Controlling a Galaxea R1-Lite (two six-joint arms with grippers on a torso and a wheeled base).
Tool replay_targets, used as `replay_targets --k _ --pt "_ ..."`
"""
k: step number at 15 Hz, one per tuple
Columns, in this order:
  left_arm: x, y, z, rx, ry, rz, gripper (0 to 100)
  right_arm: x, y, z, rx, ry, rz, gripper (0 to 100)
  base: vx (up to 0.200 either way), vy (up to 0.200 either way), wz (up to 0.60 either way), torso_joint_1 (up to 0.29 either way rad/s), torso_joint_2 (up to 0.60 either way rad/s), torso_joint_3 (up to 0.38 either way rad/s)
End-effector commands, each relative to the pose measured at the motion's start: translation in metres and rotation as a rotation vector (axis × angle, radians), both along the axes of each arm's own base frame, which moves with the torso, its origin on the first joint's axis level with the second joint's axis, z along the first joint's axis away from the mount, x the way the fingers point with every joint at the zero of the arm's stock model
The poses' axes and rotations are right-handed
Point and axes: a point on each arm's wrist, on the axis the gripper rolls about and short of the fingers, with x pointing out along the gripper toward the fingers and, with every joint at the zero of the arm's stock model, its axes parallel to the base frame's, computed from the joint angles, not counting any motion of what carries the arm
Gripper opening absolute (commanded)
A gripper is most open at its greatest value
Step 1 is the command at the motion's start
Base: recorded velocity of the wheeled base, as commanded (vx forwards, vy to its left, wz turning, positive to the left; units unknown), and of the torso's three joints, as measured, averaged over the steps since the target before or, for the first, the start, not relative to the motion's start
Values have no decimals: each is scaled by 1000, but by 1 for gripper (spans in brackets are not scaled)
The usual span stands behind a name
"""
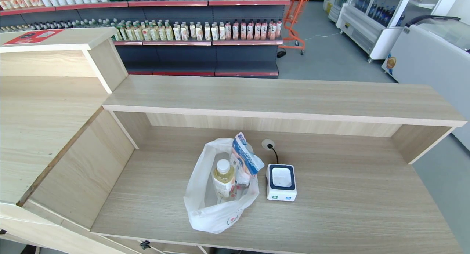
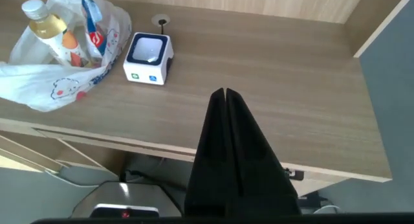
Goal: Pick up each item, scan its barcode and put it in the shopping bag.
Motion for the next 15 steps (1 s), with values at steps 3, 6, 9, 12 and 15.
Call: replay_targets --k 3,6,9,12,15 --pt "0 0 0 -2 0 1 100 0 0 0 0 4 1 0 0 -200 0 10 4 -1" --pt "0 0 0 -6 0 1 100 0 0 0 0 4 1 0 0 0 0 0 0 0" --pt "0 0 0 -6 1 1 100 0 0 0 0 4 1 0 200 0 0 -9 1 2" --pt "0 0 0 -6 0 1 100 0 0 0 0 4 1 0 0 0 0 0 0 0" --pt "0 0 0 -6 0 1 100 0 0 0 0 4 1 0 0 0 0 0 0 0"
